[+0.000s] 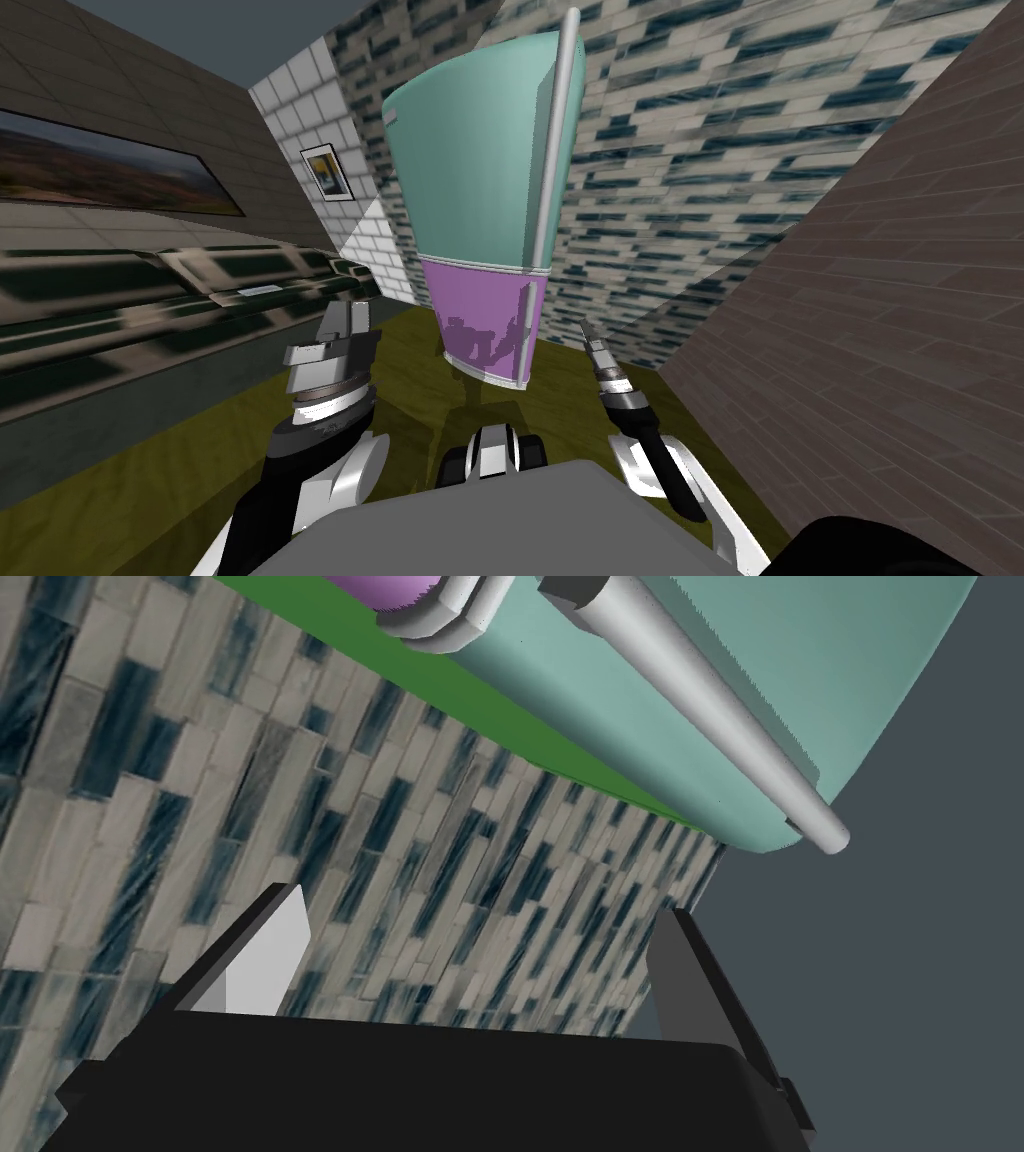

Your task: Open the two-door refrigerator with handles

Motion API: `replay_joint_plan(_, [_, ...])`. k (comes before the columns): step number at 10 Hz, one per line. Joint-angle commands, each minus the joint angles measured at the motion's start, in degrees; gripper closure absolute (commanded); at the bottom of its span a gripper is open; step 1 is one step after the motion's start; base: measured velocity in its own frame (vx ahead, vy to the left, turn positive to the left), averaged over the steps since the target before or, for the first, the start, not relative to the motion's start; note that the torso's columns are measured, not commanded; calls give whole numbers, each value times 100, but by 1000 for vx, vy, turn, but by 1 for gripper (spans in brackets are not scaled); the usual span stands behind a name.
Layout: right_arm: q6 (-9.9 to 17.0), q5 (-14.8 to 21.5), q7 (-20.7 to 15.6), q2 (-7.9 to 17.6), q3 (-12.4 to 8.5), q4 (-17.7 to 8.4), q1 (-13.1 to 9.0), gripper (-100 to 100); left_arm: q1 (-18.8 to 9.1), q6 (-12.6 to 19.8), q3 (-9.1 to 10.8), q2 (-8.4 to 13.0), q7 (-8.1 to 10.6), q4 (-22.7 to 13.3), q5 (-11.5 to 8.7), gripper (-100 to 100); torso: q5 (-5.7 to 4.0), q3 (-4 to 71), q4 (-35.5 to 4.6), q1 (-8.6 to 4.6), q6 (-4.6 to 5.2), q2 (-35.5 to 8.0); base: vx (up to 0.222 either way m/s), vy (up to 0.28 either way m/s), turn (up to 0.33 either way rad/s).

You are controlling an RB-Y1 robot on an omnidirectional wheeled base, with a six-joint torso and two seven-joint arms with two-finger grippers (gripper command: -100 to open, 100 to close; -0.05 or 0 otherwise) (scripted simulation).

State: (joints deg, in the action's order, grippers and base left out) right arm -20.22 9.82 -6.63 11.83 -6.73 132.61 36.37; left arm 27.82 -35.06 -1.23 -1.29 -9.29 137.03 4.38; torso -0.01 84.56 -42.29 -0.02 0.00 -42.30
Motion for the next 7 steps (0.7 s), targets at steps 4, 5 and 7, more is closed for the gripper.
replay_joint_plan(4, [690, 458, -188, 433, -502, 305, 555, -100, 0, 0, 0, 0, 0, 0, 0, 0, 0, 2, 1, 0, 0, 3, 130, 92, -52])
replay_joint_plan(5, [812, 537, -219, 510, -591, 355, 654, -100, 0, 0, 0, 0, 0, 0, 0, 0, 1, 2, 1, 3, 0, 4, 132, 112, -62])
replay_joint_plan(7, [1052, 692, -280, 667, -768, 438, 850, -100, 0, 0, 0, 0, 0, 0, 0, 0, 2, -2, -1, 5, 0, -4, 104, 105, -44])
